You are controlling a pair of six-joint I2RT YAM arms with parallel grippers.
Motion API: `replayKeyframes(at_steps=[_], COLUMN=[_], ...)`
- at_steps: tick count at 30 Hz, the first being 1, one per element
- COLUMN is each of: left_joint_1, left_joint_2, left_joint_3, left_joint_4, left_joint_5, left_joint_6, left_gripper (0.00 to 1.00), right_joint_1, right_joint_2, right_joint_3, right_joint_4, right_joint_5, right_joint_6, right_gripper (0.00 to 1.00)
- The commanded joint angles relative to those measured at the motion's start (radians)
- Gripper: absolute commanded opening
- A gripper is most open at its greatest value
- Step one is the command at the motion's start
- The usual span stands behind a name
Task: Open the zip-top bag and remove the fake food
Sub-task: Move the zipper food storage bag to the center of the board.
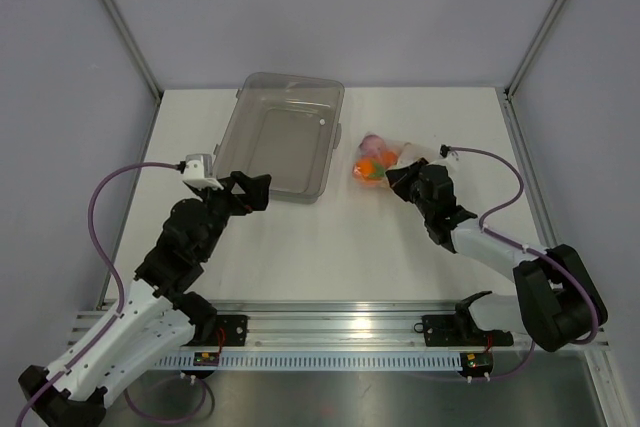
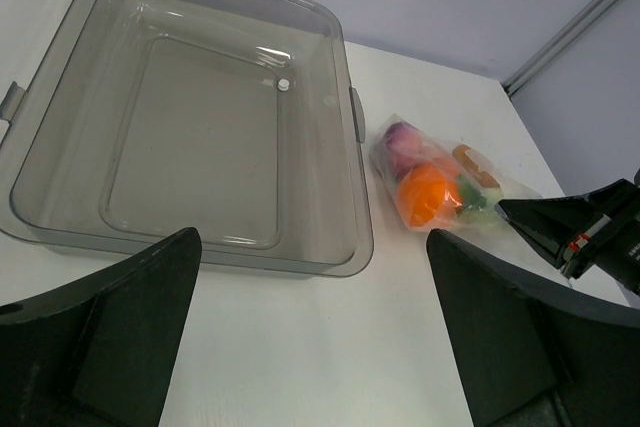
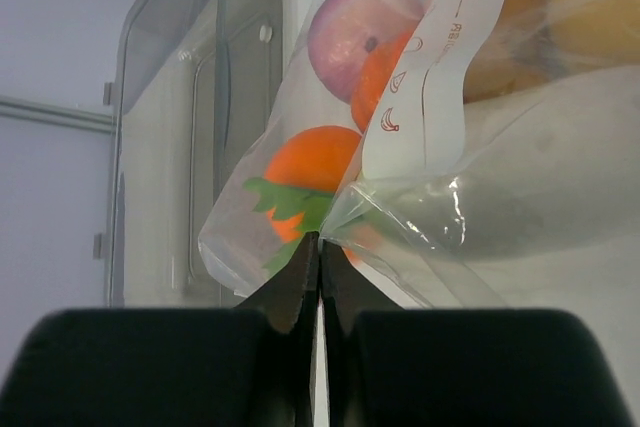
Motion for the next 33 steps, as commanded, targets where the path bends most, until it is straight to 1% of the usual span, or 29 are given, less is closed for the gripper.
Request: replayKeyframes(at_steps=[1,2,3,5,6,8,9,10,12,13,14,15,16,18,19,20,21,22,23,25,27,29,32,33], left_joint_1=[-0.005,-0.005,-0.005,-0.005,-0.005,-0.005,-0.005,-0.005,-0.005,-0.005,-0.005,-0.005,-0.005,-0.005,-0.005,-0.005,-0.005,-0.006,-0.006,-0.006,-0.006,-0.006,-0.008,-0.008], left_joint_2=[0.011,0.02,0.022,0.026,0.029,0.035,0.042,0.043,0.046,0.046,0.045,0.042,0.039,0.039,0.043,0.051,0.06,0.066,0.083,0.092,0.1,0.1,0.1,0.1], left_joint_3=[0.028,0.03,0.031,0.031,0.031,0.028,0.03,0.031,0.03,0.028,0.027,0.024,0.016,0.007,0.004,0.004,0.005,0.007,0.008,0.008,0.008,0.005,0.004,0.004], left_joint_4=[0.045,0.043,0.043,0.048,0.051,0.06,0.063,0.065,0.068,0.074,0.072,0.074,0.107,0.129,0.14,0.144,0.152,0.161,0.164,0.176,0.183,0.187,0.189,0.192], left_joint_5=[0.012,0.021,0.026,0.038,0.043,0.057,0.06,0.063,0.074,0.077,0.09,0.095,0.118,0.147,0.169,0.181,0.196,0.21,0.23,0.245,0.245,0.245,0.25,0.256], left_joint_6=[0.022,0.025,0.03,0.033,0.035,0.038,0.039,0.039,0.042,0.045,0.054,0.058,0.058,0.068,0.071,0.074,0.077,0.082,0.085,0.09,0.088,0.091,0.093,0.096], left_gripper=[0.99,0.99,0.99,0.99,0.99,0.99,0.99,0.99,0.99,0.99,0.99,0.99,0.99,0.99,0.99,0.99,0.99,0.99,0.99,0.99,0.99,0.99,0.99,0.99], right_joint_1=[0.016,0.019,0.023,0.022,0.022,0.024,0.022,0.024,0.024,0.024,0.024,0.024,0.024,0.024,0.024,0.024,0.024,0.024,0.025,0.024,0.024,0.022,0.022,0.022], right_joint_2=[-0.063,-0.093,-0.11,-0.148,-0.156,-0.153,-0.152,-0.143,-0.139,-0.141,-0.153,-0.164,-0.191,-0.221,-0.253,-0.268,-0.282,-0.306,-0.317,-0.334,-0.333,-0.319,-0.299,-0.293], right_joint_3=[-0.011,-0.019,-0.023,-0.034,-0.036,-0.028,-0.023,-0.017,0.013,0.024,0.048,0.055,0.061,0.076,0.099,0.111,0.121,0.13,0.145,0.168,0.185,0.222,0.26,0.268], right_joint_4=[-0.01,-0.015,-0.018,-0.033,-0.05,-0.062,-0.084,-0.09,-0.148,-0.173,-0.229,-0.246,-0.257,-0.34,-0.373,-0.404,-0.477,-0.502,-0.55,-0.605,-0.682,-0.781,-0.829,-0.828], right_joint_5=[-0.058,-0.061,-0.061,-0.053,-0.058,-0.079,-0.082,-0.096,-0.096,-0.081,-0.072,-0.066,-0.052,-0.018,0.02,0.039,0.06,0.091,0.106,0.16,0.197,0.275,0.354,0.376], right_joint_6=[-0.026,-0.026,-0.032,-0.028,-0.024,-0.017,-0.009,0.0,0.008,0.02,0.023,0.022,0.023,0.05,0.052,0.057,0.067,0.068,0.065,0.066,0.066,0.084,0.048,0.007], right_gripper=[0.09,0.16,0.2,0.24,0.31,0.41,0.49,0.59,0.67,0.76,0.78,0.78,0.82,0.88,0.92,0.93,0.93,0.94,0.96,0.97,0.98,0.99,0.99,0.99])
